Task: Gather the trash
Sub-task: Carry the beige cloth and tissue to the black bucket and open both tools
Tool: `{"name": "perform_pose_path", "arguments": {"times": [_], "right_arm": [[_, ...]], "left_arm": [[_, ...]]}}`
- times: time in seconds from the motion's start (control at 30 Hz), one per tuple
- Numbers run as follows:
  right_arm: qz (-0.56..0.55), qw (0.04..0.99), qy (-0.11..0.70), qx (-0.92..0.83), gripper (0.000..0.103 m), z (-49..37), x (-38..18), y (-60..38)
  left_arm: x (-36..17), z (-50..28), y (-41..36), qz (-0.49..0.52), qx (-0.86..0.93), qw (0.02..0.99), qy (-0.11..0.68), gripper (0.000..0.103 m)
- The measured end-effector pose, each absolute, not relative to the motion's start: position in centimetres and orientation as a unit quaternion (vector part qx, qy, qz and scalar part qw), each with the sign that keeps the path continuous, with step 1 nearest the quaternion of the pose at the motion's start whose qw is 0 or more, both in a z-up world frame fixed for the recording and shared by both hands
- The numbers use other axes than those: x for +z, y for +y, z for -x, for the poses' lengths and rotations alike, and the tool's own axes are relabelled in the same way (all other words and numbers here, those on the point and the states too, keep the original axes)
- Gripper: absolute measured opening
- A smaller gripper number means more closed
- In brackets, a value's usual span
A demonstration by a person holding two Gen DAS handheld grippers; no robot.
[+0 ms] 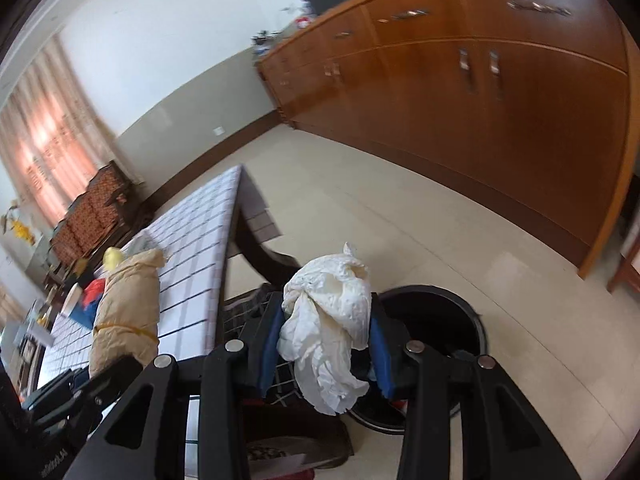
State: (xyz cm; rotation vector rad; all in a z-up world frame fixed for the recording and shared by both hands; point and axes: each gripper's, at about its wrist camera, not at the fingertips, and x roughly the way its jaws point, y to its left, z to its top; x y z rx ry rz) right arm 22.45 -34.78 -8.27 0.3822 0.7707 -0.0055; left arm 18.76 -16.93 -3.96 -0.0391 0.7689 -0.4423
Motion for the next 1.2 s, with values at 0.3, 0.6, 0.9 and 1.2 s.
{"name": "perform_pose_path", "arguments": {"times": [0.3,0.6,0.9,1.2], "right_arm": [[-0.207,0.89,0.405,-0.039,0.042,-22.1,-9.8,-38.4],[-0.242,0.864,0.436,-0.068,0.042,-22.6,-12.3,-41.0],[-0.257,0.847,0.457,-0.086,0.042,-24.3,-15.0,-42.5],[-0.279,0.833,0.47,-0.092,0.042,-26.3,-17.3,-43.8]], "left_arm": [[-6.2,-19.7,-21.0,0.01,-0.236,0.882,0.407,0.023],[-9.1,-20.9,-23.7,0.0,-0.233,0.865,0.445,0.023],[-12.1,-22.0,-26.2,-0.012,-0.225,0.848,0.479,0.023],[-14.0,-23.0,-27.6,-0.027,-0.205,0.847,0.49,0.024]]}}
